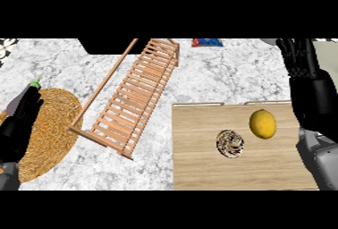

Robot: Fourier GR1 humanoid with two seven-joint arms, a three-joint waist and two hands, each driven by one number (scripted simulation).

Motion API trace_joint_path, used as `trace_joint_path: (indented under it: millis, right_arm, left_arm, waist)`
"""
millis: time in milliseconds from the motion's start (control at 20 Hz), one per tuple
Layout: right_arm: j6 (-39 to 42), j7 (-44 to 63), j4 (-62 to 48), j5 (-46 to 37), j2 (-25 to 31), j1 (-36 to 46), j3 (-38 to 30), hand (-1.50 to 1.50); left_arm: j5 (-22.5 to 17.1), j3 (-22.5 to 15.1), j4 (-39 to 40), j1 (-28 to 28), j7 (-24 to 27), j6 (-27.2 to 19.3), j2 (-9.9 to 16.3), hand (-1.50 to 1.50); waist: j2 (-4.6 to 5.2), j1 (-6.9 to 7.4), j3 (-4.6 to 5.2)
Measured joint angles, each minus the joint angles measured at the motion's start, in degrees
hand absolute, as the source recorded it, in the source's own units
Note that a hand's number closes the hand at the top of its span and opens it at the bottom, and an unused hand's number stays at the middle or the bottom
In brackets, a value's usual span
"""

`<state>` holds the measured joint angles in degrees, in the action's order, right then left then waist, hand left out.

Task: Pick the cupcake from the tray and place it in the tiered shelf

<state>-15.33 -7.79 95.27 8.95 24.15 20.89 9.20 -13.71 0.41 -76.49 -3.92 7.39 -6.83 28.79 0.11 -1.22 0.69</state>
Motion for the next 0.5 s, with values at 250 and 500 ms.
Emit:
trace_joint_path:
  millis: [250,500]
  right_arm:
    - [1.0,7.8,-0.8,0.3,-2.4,0.6,2.8,1.5]
    - [-4.7,15.2,-5.0,1.2,-5.4,-1.3,0.3,-1.5]
  left_arm:
    - [0.8,-0.9,-5.3,-2.0,-4.1,-3.6,-3.1,0.0]
    - [1.0,-2.8,-10.1,-1.5,-7.0,-6.7,-6.7,0.0]
  waist:
    - [-0.19,1.16,-0.5]
    - [-0.26,1.28,-0.65]
